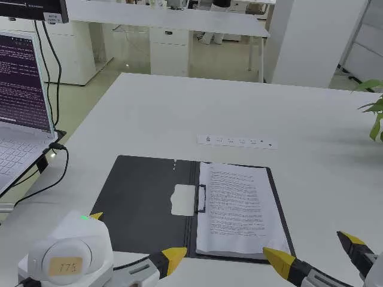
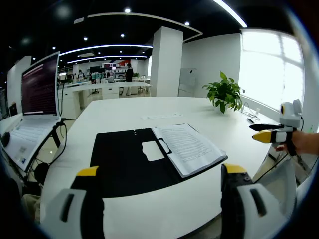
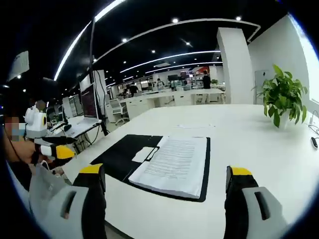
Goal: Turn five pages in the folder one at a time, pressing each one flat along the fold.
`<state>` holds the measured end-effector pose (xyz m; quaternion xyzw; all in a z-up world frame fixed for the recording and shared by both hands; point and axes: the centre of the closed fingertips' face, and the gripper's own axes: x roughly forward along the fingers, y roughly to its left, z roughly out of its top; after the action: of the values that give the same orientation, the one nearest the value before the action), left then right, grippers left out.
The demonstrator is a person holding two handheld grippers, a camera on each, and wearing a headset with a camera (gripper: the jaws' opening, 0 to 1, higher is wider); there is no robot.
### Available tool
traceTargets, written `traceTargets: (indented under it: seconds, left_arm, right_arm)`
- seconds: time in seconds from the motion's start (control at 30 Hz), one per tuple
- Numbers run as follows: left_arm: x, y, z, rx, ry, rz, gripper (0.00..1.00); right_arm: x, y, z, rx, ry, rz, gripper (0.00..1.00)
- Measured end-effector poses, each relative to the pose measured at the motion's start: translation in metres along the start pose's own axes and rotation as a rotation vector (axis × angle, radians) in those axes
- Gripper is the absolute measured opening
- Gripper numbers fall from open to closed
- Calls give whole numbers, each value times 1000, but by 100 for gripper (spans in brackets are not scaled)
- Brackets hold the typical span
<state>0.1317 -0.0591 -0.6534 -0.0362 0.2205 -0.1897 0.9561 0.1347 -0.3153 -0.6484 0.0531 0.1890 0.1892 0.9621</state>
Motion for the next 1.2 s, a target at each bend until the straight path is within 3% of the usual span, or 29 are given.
traceTargets:
  seconds: [0.37, 0.53, 0.7, 0.87, 1.2]
  left_arm:
    - [0, -9, 0, 26, 16, -24, 98]
    - [-3, -8, 8, 52, 1, -21, 98]
    - [-3, -8, 5, 58, 11, -19, 98]
    - [-3, -11, 1, 60, 24, -25, 98]
    - [1, -10, 9, 58, 10, -18, 98]
  right_arm:
    - [1, 2, 4, 18, -27, -9, 100]
    - [-1, 2, 8, 21, -47, -11, 100]
    - [-6, -2, 9, 34, -60, -23, 100]
    - [-5, -2, 3, 34, -43, -22, 100]
    - [-1, -5, 4, 23, -28, -13, 100]
